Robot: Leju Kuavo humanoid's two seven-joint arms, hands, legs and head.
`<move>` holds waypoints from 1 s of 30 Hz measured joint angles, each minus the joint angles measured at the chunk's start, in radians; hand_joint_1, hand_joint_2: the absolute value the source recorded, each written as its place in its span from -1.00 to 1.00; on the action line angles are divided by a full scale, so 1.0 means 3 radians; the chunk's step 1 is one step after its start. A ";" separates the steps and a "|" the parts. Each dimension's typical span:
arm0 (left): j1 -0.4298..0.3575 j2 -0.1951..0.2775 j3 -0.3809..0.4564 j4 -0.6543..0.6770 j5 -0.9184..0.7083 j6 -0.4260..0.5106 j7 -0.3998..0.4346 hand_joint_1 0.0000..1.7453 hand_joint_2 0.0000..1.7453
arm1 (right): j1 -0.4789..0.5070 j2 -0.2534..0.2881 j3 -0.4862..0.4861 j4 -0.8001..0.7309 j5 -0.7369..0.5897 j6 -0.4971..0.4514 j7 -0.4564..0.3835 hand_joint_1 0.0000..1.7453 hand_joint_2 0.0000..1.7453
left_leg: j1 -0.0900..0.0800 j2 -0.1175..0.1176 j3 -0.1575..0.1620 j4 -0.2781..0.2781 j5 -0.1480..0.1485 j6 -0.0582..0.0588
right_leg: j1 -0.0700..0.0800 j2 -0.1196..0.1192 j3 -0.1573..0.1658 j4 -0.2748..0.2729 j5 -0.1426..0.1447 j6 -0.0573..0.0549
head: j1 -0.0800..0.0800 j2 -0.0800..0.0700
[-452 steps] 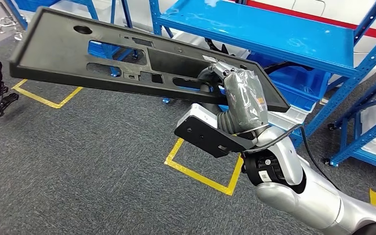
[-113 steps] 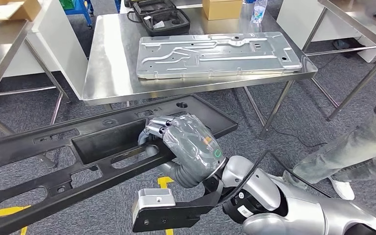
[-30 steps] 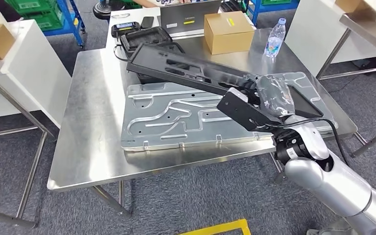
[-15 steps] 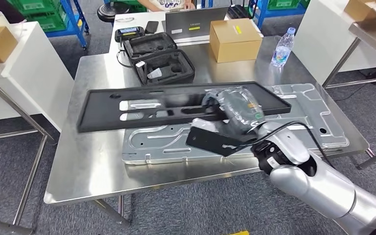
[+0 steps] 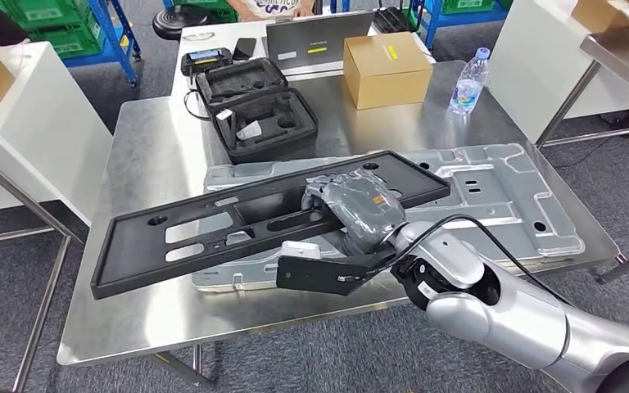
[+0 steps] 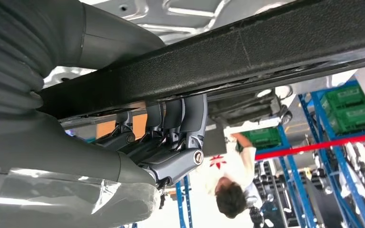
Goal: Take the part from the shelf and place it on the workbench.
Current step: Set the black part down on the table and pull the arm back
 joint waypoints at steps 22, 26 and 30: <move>0.0050 -0.0006 -0.0003 0.0000 0.0065 0.0083 -0.0013 -1.00 1.00 | 0.0091 -0.0267 0.0060 0.0011 0.0612 0.0099 0.0371 1.00 1.00 | 0.0006 0.0005 -0.0177 0.0618 -0.0433 -0.0039 | 0.0015 -0.0012 -0.0120 -0.0022 0.0126 -0.0080 | -0.0005 0.0000; 0.0058 -0.0005 -0.0003 0.0000 0.0078 0.0101 -0.0065 -1.00 1.00 | 0.0234 -0.0381 -0.0003 0.0030 0.0833 0.0093 0.0407 1.00 1.00 | 0.0042 0.0012 -0.0326 0.0861 -0.0414 -0.0072 | 0.0006 -0.0012 -0.0109 -0.0020 0.0114 -0.0068 | -0.0007 0.0000; 0.0044 -0.0003 -0.0003 0.0000 0.0083 0.0103 -0.0131 -1.00 1.00 | 0.0367 -0.0514 -0.0143 0.0056 0.1051 0.0032 0.0396 1.00 1.00 | 0.0028 0.0009 0.0070 0.0034 -0.0094 -0.0035 | 0.0007 -0.0010 -0.0083 -0.0021 0.0090 -0.0007 | -0.0009 -0.0001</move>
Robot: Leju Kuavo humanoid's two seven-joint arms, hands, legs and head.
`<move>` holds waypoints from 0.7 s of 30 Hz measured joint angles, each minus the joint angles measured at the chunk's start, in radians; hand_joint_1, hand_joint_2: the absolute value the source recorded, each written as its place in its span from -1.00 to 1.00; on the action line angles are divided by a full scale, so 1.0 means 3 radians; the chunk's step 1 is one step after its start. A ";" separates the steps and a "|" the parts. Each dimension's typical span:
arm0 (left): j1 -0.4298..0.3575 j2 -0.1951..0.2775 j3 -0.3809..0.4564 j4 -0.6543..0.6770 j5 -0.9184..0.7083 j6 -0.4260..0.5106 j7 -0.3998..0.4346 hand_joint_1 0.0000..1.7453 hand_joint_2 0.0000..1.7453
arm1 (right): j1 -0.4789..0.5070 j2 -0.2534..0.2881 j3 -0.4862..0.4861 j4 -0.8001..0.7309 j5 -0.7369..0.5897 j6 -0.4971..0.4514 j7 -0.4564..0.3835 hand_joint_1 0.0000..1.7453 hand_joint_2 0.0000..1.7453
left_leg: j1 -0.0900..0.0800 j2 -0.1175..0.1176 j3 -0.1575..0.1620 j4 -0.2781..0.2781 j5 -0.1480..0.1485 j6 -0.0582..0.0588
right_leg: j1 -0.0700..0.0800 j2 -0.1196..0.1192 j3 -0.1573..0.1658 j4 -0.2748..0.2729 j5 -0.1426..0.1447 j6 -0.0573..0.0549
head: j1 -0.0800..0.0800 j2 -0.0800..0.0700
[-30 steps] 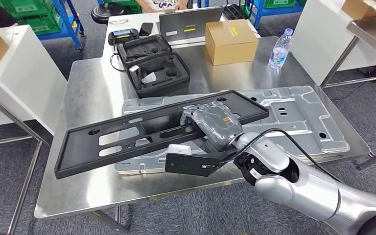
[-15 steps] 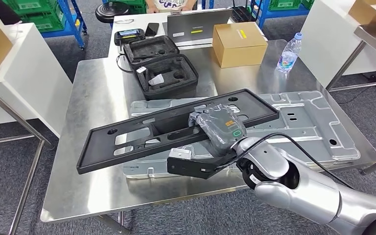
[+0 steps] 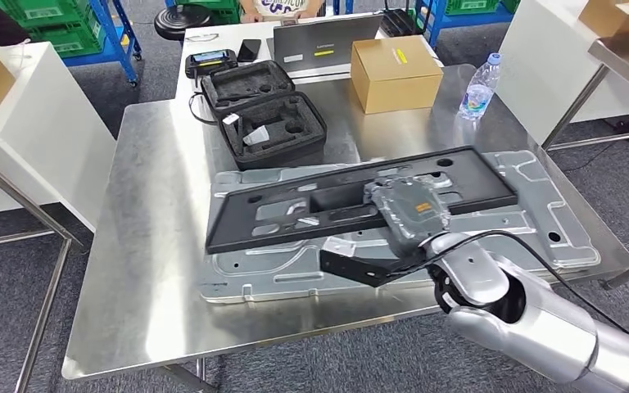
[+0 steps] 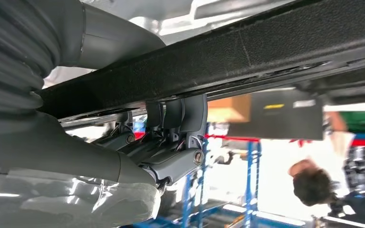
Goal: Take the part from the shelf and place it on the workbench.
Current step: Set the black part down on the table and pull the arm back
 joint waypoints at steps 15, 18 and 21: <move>-0.0123 0.0003 0.0028 -0.0002 0.0008 -0.0041 -0.0311 -1.00 1.00 | 0.0484 -0.0295 -0.0516 0.0191 0.0135 -0.0310 -0.0319 1.00 1.00 | -0.0066 -0.0022 0.0064 -0.0059 -0.0008 0.0170 | 0.0015 -0.0004 -0.0070 0.0070 0.0029 0.0049 | 0.0017 0.0001; -0.0135 0.0010 0.0038 -0.0003 -0.0001 -0.0049 -0.0311 -1.00 1.00 | 0.0548 -0.0302 -0.0589 0.0213 0.0149 -0.0354 -0.0359 1.00 1.00 | -0.0072 -0.0021 0.0056 -0.0056 -0.0019 0.0128 | 0.0024 -0.0006 -0.0036 -0.0019 0.0046 0.0019 | 0.0018 0.0001; -0.0140 0.0018 0.0045 -0.0008 -0.0019 -0.0058 -0.0311 -1.00 1.00 | 0.0618 -0.0309 -0.0644 0.0237 0.0166 -0.0373 -0.0388 1.00 1.00 | -0.0049 -0.0013 -0.0058 0.0201 -0.0181 0.0062 | -0.0006 -0.0014 -0.0025 -0.0038 0.0060 -0.0022 | 0.0013 0.0000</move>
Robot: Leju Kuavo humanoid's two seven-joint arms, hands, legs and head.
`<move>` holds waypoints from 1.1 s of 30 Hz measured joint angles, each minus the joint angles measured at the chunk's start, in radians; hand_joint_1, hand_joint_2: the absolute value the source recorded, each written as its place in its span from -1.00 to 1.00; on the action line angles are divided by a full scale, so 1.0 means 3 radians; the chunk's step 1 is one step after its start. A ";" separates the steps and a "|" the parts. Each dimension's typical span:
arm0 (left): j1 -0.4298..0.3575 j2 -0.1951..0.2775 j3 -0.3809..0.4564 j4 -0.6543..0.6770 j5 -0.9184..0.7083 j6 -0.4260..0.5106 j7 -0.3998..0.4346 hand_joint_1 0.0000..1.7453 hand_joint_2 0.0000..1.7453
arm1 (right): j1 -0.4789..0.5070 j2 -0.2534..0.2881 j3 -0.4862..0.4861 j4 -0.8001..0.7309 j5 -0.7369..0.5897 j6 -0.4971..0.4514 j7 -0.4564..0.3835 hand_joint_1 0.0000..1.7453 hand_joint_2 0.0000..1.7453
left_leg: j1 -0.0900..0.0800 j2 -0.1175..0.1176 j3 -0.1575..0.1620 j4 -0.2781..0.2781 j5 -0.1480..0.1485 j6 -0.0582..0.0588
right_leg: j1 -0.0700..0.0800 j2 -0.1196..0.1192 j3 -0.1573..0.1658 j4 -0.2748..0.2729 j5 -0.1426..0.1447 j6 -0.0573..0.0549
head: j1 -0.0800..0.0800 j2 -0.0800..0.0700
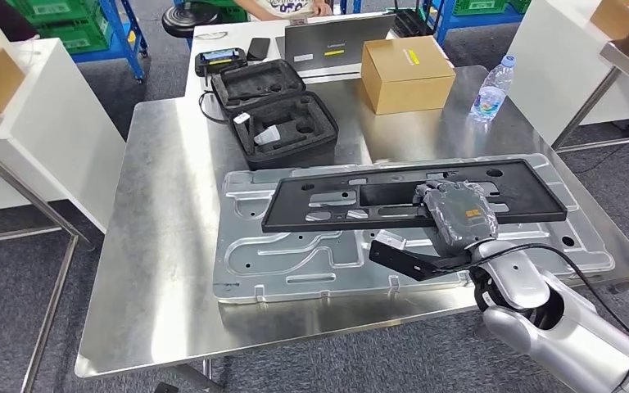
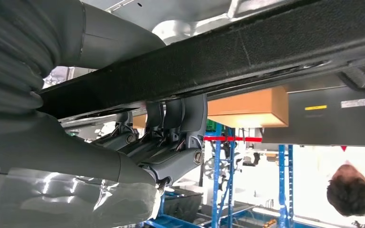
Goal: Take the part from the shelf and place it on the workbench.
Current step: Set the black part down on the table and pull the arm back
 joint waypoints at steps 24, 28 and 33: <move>-0.0001 0.0023 0.0004 -0.0017 -0.0067 -0.0027 0.0032 -1.00 1.00 | 0.0205 -0.0010 -0.0059 0.0063 0.0329 0.0182 -0.0241 1.00 1.00 | -0.0001 -0.0014 0.0115 -0.0227 0.0148 0.0061 | 0.0019 0.0004 -0.0069 0.0212 -0.0085 0.0066 | 0.0014 0.0000; 0.0002 0.0031 0.0004 -0.0016 -0.0082 -0.0059 0.0044 -1.00 1.00 | 0.0188 0.0016 -0.0010 0.0053 0.0385 0.0243 -0.0259 1.00 1.00 | -0.0004 -0.0017 0.0105 -0.0224 0.0138 0.0011 | 0.0035 0.0003 -0.0013 0.0072 -0.0061 0.0017 | 0.0012 0.0000; -0.0002 0.0039 0.0004 -0.0018 -0.0086 -0.0082 0.0061 -1.00 1.00 | 0.0174 0.0048 0.0016 0.0032 0.0403 0.0249 -0.0269 -1.00 -1.00 | 0.0025 -0.0003 -0.0283 0.0614 -0.0274 -0.0081 | 0.0021 -0.0007 -0.0005 0.0057 -0.0051 -0.0044 | -0.0003 0.0000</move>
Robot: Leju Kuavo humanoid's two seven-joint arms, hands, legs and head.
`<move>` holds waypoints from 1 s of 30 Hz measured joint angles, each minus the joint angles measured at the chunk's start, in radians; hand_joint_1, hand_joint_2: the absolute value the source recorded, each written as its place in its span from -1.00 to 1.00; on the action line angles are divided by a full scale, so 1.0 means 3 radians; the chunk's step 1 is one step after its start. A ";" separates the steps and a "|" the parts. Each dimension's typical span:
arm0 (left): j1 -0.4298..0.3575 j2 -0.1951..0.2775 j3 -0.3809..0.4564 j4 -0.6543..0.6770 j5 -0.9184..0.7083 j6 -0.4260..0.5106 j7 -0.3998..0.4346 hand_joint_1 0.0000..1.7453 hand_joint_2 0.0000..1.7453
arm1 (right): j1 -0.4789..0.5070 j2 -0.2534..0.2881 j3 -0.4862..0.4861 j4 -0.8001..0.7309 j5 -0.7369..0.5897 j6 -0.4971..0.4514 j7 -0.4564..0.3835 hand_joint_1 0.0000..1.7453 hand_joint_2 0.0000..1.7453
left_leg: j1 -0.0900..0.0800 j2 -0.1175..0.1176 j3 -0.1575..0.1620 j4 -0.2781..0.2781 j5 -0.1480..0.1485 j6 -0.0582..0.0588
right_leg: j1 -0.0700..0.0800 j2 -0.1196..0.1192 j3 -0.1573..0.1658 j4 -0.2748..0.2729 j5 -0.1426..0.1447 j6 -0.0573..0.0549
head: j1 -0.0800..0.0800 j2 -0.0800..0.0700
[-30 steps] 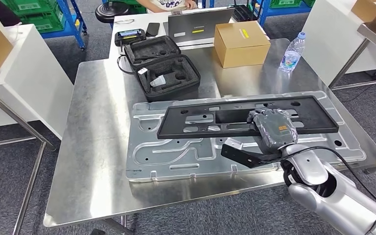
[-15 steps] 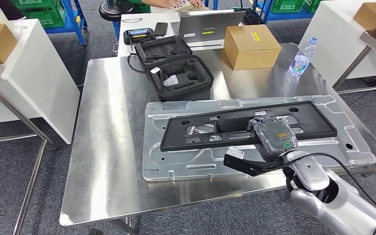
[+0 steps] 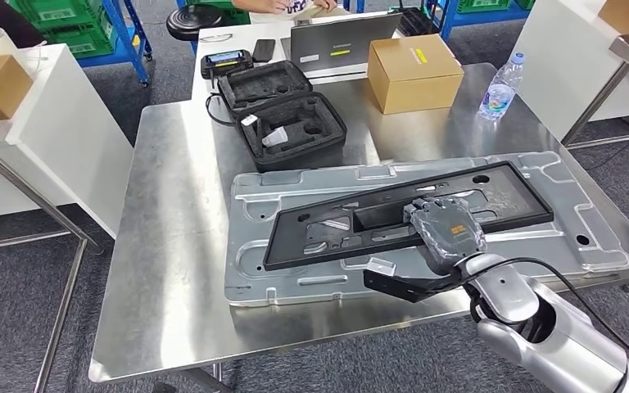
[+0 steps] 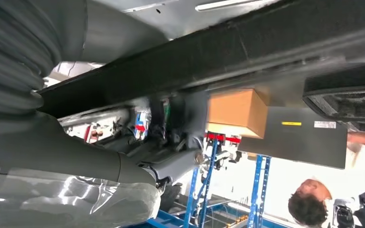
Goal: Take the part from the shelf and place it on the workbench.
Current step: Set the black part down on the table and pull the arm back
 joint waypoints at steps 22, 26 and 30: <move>0.0072 0.0015 0.0161 0.0000 0.0145 0.0267 0.0160 -1.00 -1.00 | 0.0182 -0.0043 -0.0098 -0.0074 -0.0111 0.0003 0.0211 -1.00 -1.00 | -0.0009 0.0007 0.0452 -0.0891 0.0428 0.0132 | 0.0005 0.0007 0.0012 0.0064 -0.0029 0.0127 | 0.0013 0.0001; 0.0085 0.0026 0.0174 0.0000 0.0144 0.0271 0.0163 -1.00 -1.00 | 0.0252 -0.0070 -0.0179 -0.0114 -0.0140 -0.0031 0.0258 -1.00 -1.00 | -0.0007 0.0009 0.0435 -0.0869 0.0404 0.0068 | 0.0019 0.0009 0.0044 -0.0030 -0.0002 0.0049 | 0.0012 0.0000; 0.0088 0.0037 0.0200 0.0000 0.0144 0.0272 0.0170 -1.00 -1.00 | 0.0291 -0.0087 -0.0269 -0.0160 -0.0155 -0.0092 0.0317 -1.00 -1.00 | 0.0013 0.0021 0.0115 -0.0155 0.0031 0.0003 | 0.0013 0.0006 0.0040 -0.0036 0.0009 -0.0003 | -0.0002 0.0000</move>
